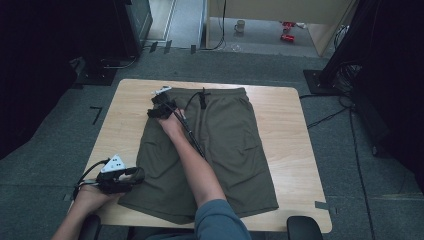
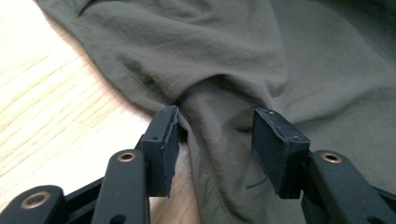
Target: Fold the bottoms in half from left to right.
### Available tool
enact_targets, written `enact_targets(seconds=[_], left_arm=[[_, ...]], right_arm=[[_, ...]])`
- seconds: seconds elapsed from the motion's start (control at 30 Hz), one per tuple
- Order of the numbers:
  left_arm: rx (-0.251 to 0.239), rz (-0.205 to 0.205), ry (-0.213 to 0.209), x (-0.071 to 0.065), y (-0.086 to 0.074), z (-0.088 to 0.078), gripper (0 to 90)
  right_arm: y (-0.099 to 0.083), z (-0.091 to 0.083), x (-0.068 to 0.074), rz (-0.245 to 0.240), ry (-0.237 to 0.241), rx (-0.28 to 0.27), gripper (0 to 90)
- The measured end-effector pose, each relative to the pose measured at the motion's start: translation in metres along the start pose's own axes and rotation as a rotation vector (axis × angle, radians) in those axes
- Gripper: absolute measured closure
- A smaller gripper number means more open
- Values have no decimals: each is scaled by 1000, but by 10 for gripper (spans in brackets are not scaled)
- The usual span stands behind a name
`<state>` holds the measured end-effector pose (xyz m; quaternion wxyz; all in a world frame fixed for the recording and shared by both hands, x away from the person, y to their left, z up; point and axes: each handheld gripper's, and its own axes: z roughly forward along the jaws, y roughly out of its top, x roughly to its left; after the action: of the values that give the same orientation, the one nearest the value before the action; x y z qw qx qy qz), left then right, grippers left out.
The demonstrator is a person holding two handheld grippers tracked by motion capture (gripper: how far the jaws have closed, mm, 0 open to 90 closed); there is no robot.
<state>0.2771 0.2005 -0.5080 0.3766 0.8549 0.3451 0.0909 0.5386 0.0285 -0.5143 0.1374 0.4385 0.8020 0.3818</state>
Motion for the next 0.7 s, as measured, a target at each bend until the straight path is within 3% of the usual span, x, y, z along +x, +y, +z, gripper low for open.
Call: enact_targets(seconds=[0.03, 0.1, 0.3, 0.37, 0.43, 0.47, 0.5, 0.53, 0.7], left_arm=[[0, 0, -2, 0, 0, 0, 543], [0, 1, 0, -1, 0, 0, 558], [13, -8, 11, -2, 1, 0, 651], [22, -10, 10, -3, 3, 0, 701], [28, -8, 11, -4, 3, 0, 759], [47, -15, 29, -6, 6, 1, 800], [47, -15, 29, -6, 6, 1, 833], [69, -23, 40, -7, 9, 1, 862], [61, -51, 29, -5, 10, -1, 893]], right_arm=[[-1, 3, 7, -40, -45, -7, 313], [-2, 4, 10, -68, -71, -12, 329], [-5, 3, 9, -58, -84, -38, 397], [-6, 1, 10, -54, -91, -47, 500], [-6, 1, 11, -56, -95, -50, 528], [-7, 0, 11, -52, -104, -54, 612], [-7, 0, 11, -52, -104, -54, 612], [-8, 0, 12, -44, -94, -56, 773], [-7, 0, 13, -34, -94, -55, 853]])
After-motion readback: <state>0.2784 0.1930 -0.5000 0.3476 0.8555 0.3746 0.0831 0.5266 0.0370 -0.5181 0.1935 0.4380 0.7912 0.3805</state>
